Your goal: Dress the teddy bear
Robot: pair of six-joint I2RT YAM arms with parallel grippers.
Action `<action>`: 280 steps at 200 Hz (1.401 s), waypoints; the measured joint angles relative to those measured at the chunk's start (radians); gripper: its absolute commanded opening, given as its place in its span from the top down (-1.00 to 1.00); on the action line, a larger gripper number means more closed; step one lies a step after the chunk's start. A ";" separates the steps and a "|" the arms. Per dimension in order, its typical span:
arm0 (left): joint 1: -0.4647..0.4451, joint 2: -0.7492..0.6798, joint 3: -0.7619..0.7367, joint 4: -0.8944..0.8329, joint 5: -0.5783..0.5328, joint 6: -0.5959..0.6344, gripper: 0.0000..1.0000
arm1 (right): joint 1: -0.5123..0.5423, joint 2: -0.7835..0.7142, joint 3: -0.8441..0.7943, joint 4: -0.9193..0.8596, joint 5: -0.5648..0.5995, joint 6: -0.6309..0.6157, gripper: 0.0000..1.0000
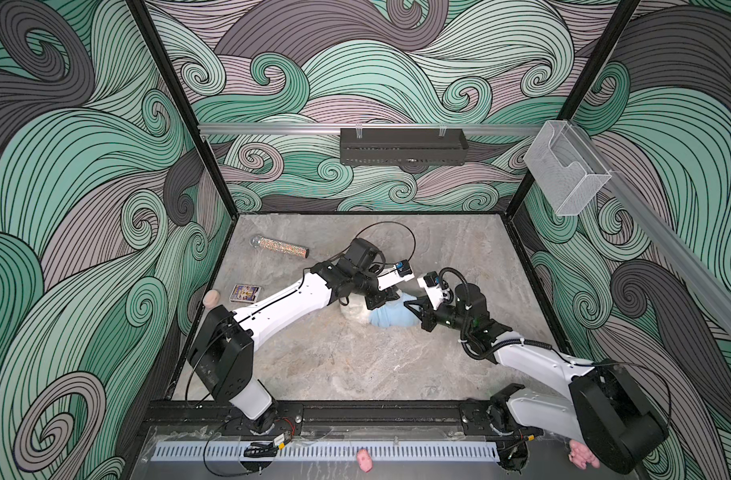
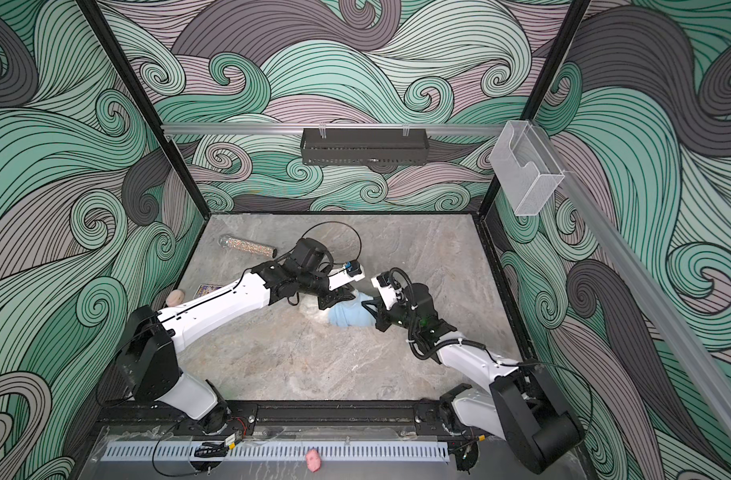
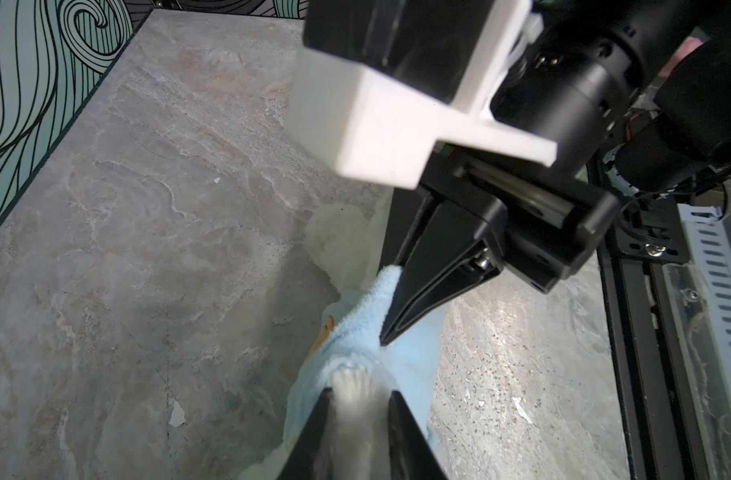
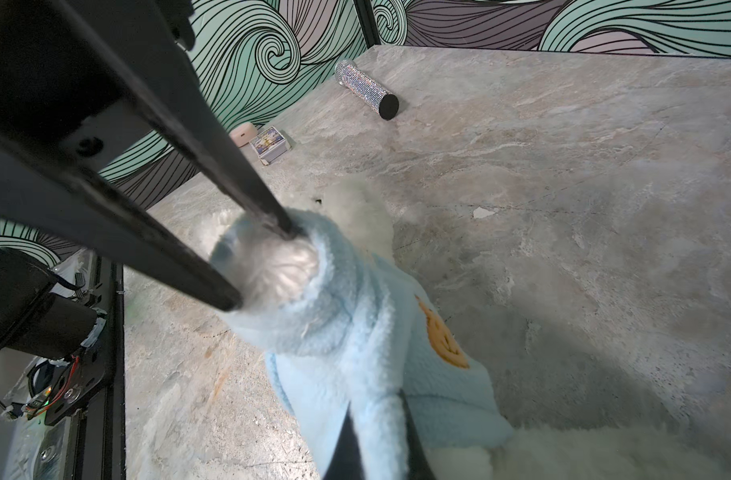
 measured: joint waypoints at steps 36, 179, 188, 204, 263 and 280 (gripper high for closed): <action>0.000 0.010 0.009 -0.022 -0.001 0.012 0.48 | 0.000 0.000 -0.002 -0.002 0.000 -0.002 1.00; -0.006 0.188 0.120 -0.090 -0.008 0.018 0.42 | 0.000 0.026 -0.016 0.077 0.008 0.146 1.00; -0.006 0.201 0.130 -0.097 -0.008 0.014 0.49 | 0.000 0.026 -0.018 0.079 0.011 0.160 1.00; -0.006 0.216 0.139 -0.106 -0.011 0.008 0.83 | 0.000 0.027 -0.019 0.079 0.018 0.180 1.00; 0.009 0.106 -0.002 0.066 0.033 -0.154 1.00 | 0.002 -0.052 -0.050 0.053 0.085 0.165 0.80; 0.035 -0.015 -0.145 0.235 0.077 -0.298 1.00 | 0.003 -0.095 -0.066 0.050 0.117 0.149 0.80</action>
